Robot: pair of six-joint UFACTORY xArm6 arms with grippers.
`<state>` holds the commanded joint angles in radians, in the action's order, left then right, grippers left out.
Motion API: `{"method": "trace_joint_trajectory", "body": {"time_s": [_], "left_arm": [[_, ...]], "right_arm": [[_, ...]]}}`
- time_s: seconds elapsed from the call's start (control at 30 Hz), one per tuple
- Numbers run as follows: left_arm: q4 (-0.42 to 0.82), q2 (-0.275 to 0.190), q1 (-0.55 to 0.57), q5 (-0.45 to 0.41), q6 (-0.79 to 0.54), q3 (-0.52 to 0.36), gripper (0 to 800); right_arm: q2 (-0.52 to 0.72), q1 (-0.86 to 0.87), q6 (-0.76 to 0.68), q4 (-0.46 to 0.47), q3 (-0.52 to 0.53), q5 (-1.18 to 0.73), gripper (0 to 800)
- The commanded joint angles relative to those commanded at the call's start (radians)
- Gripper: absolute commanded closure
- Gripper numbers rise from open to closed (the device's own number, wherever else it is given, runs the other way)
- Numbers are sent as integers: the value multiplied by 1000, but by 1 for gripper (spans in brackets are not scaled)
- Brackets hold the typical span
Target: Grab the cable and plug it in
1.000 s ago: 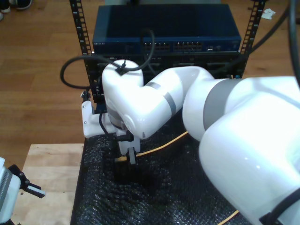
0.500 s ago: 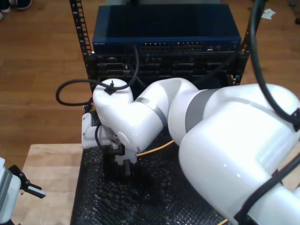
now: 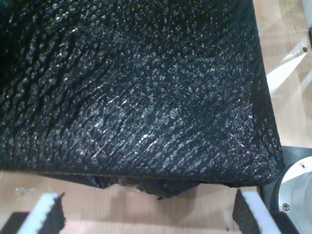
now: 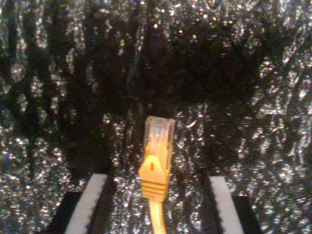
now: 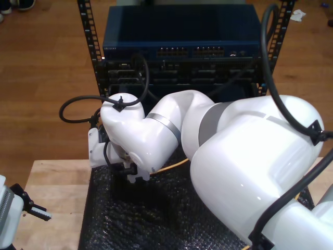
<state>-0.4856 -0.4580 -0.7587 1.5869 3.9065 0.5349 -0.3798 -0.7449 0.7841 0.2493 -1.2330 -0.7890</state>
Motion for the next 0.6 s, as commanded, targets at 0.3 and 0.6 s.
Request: {"method": "trace_joint_trajectory", "body": {"time_s": [0.3, 0.6], "left_arm": [[0, 3, 0, 2, -2, 2, 0], [0, 5, 0, 2, -2, 3, 0]], "right_arm": [[0, 0, -11, 5, 0, 2, 497], [2, -3, -12, 6, 5, 8, 602]]}}
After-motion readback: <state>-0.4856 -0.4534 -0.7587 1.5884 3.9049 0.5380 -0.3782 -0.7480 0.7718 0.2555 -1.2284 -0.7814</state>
